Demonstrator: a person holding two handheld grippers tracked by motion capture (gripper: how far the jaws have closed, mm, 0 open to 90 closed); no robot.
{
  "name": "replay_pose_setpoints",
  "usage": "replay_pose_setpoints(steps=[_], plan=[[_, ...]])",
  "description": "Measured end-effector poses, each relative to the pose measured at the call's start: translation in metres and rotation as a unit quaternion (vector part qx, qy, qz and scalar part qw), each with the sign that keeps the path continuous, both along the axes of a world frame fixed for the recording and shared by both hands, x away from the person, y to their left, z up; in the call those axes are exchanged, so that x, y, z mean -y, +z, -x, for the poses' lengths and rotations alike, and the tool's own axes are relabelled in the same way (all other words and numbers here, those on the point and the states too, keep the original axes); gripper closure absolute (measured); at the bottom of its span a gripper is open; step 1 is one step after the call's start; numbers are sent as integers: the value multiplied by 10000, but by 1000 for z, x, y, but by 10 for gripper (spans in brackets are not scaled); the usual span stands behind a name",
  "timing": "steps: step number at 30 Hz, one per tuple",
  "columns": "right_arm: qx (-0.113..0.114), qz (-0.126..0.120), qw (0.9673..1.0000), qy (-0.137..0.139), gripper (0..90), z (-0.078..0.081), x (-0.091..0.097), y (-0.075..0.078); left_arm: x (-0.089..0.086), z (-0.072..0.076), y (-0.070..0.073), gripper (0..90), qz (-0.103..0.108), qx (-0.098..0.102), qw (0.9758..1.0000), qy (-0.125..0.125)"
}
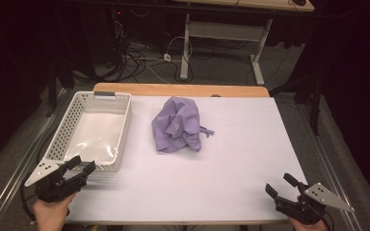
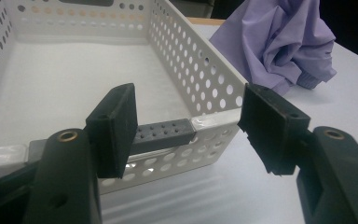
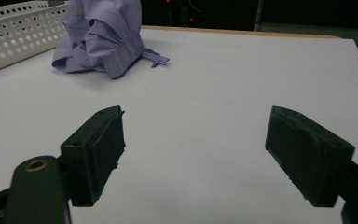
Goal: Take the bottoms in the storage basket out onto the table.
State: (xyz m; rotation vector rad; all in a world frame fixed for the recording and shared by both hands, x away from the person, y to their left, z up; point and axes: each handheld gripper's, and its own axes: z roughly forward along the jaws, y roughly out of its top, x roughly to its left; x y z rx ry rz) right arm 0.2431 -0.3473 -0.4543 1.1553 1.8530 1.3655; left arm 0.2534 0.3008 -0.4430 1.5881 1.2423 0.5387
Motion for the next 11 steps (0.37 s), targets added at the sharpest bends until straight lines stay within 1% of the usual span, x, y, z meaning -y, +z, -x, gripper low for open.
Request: replay_pose_setpoints(steps=[11], plan=[[2,0,10000,20,206,0,0,0,1,0,0,356,8,18,10000,23]])
